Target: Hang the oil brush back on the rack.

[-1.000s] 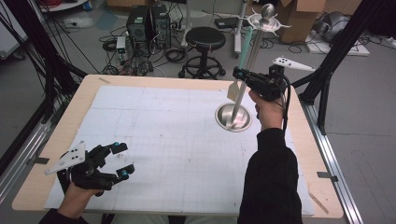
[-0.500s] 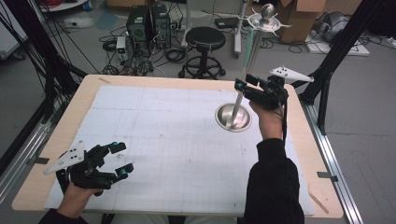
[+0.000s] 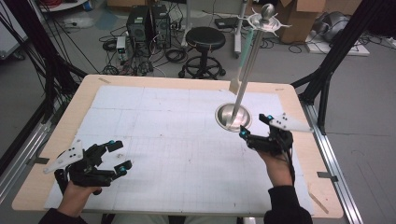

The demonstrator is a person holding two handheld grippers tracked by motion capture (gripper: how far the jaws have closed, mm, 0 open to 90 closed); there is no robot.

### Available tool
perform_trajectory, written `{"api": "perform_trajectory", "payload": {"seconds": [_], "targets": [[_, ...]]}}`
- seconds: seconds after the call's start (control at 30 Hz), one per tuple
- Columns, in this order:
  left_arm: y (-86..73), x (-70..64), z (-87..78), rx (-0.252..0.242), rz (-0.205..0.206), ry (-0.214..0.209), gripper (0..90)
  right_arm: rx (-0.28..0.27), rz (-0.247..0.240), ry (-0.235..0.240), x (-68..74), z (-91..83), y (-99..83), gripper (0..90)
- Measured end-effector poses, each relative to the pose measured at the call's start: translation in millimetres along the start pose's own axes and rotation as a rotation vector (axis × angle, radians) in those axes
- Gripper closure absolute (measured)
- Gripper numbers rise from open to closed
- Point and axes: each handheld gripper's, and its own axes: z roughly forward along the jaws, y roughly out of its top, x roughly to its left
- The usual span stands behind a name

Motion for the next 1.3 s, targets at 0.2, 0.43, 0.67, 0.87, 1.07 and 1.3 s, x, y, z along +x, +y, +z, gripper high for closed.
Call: {"api": "perform_trajectory", "payload": {"seconds": [0.2,0.43,0.67,0.87,1.07,1.3], "targets": [[-0.7,0.7,0.4,0.007,0.010,0.019,17.2,-0.009,-0.030,0.009,15.8,-24.8,-30.7,17.0],[-0.9,1.3,0.5,0.010,0.016,0.031,17.2,-0.008,-0.020,0.017,20.7,-44.5,-53.0,17.0],[-1.5,1.6,1.1,0.003,0.017,0.042,17.2,-0.035,0.017,-0.002,14.7,-55.6,-58.0,16.9],[-2.8,0.7,1.4,0.013,0.021,0.042,17.2,-0.037,-0.004,-0.005,16.8,-55.8,-55.8,16.9],[-4.0,-0.5,-0.3,0.018,0.029,0.039,17.3,-0.036,-0.011,-0.008,18.1,-54.7,-55.3,16.9],[-4.0,-0.5,-1.2,0.015,0.027,0.044,17.2,-0.032,-0.017,0.000,19.4,-52.8,-54.7,16.9]]}}
